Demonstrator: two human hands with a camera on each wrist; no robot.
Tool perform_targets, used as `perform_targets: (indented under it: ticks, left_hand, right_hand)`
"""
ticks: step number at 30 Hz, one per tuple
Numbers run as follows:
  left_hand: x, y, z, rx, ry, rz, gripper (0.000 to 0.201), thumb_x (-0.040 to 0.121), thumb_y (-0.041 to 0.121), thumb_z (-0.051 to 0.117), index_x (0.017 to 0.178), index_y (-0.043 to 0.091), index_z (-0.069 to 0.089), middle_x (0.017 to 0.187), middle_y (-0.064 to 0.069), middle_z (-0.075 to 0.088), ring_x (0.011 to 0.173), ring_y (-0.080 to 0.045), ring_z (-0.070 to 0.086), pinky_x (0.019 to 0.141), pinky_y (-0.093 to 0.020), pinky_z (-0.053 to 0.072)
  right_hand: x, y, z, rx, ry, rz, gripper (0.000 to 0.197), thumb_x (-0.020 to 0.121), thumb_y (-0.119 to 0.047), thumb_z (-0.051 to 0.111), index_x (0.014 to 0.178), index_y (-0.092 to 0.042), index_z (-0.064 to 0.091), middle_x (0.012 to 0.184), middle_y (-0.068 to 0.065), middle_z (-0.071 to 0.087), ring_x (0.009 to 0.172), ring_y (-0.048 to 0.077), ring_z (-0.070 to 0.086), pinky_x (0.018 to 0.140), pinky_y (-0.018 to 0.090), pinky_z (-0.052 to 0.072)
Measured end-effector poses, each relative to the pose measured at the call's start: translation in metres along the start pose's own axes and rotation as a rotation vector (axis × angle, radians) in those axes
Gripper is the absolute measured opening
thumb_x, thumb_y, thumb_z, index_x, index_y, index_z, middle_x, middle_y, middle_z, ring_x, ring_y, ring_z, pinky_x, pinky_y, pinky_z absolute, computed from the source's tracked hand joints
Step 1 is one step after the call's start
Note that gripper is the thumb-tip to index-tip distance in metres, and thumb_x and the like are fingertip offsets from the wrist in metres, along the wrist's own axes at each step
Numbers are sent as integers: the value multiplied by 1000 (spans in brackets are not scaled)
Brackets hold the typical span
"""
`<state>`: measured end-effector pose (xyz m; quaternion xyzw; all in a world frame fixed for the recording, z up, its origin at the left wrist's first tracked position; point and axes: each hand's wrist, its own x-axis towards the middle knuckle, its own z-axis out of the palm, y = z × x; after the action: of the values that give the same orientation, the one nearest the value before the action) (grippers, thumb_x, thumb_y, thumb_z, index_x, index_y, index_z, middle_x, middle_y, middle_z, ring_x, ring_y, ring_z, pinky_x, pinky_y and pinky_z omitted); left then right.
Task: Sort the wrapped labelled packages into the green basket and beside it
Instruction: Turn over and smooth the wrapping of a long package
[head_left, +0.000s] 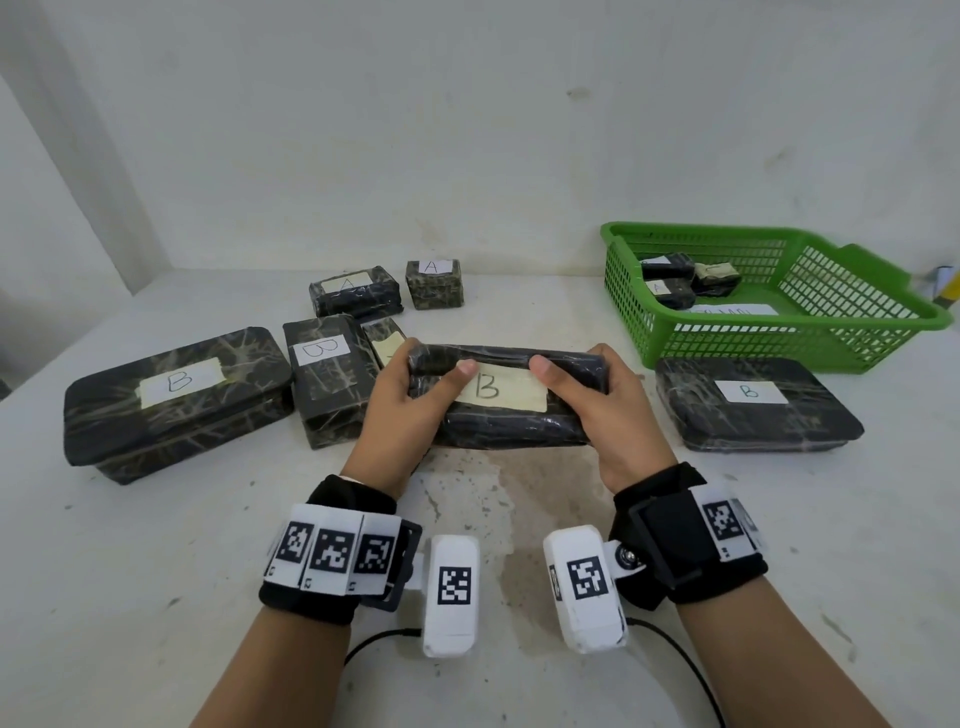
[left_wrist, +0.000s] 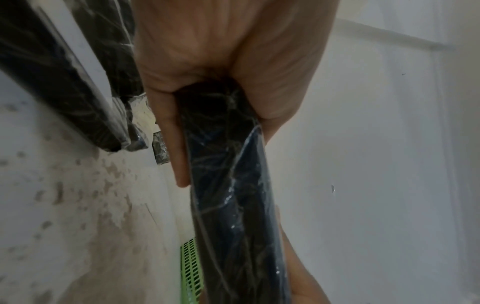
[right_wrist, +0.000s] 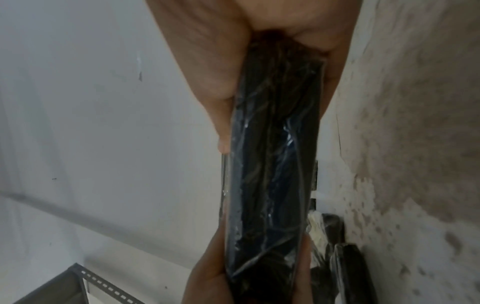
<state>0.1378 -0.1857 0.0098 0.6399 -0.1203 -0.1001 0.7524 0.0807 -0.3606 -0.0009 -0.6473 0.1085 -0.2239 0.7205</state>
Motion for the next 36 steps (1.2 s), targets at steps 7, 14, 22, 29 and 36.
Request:
perform_targets:
  ticks: [7,14,22,29,36]
  left_hand:
    - [2,1,-4,38,-22,19,26,88,22,70,110,13,59,104,-2,69,98,-18,69,84,-36,59]
    - [2,2,-5,-9,-81,-18,16,90,21,67,104,20,59,100,-1,71,88,-13,71,76,-32,61]
    - [2,3,-6,-39,-28,4,11,93,22,65,103,22,60,100,-1,71,87,-14,71,75,-33,61]
    - [1,10,-9,-203,-145,-21,46,79,9,67,123,14,54,103,-8,71,86,-20,73,60,-31,60]
    - [3,12,-15,-286,-64,21,64,75,8,69,136,10,48,102,-1,73,92,-20,73,67,-33,62]
  right_hand:
    - [0,-3,0,38,-58,52,36,72,-32,80,90,-16,53,85,-1,64,78,12,65,68,28,54]
    - [-2,-2,2,67,-8,12,27,84,-22,76,95,-12,53,90,7,61,85,17,64,73,31,56]
    - [-2,-4,3,84,-59,41,32,82,-10,75,107,-17,57,100,1,69,93,14,68,77,27,55]
    - [3,-7,2,280,68,100,54,85,-7,72,131,-13,47,104,5,70,89,16,71,85,37,57]
    - [1,-11,-1,323,-61,132,41,90,-8,63,131,-5,58,103,9,74,89,17,72,72,25,59]
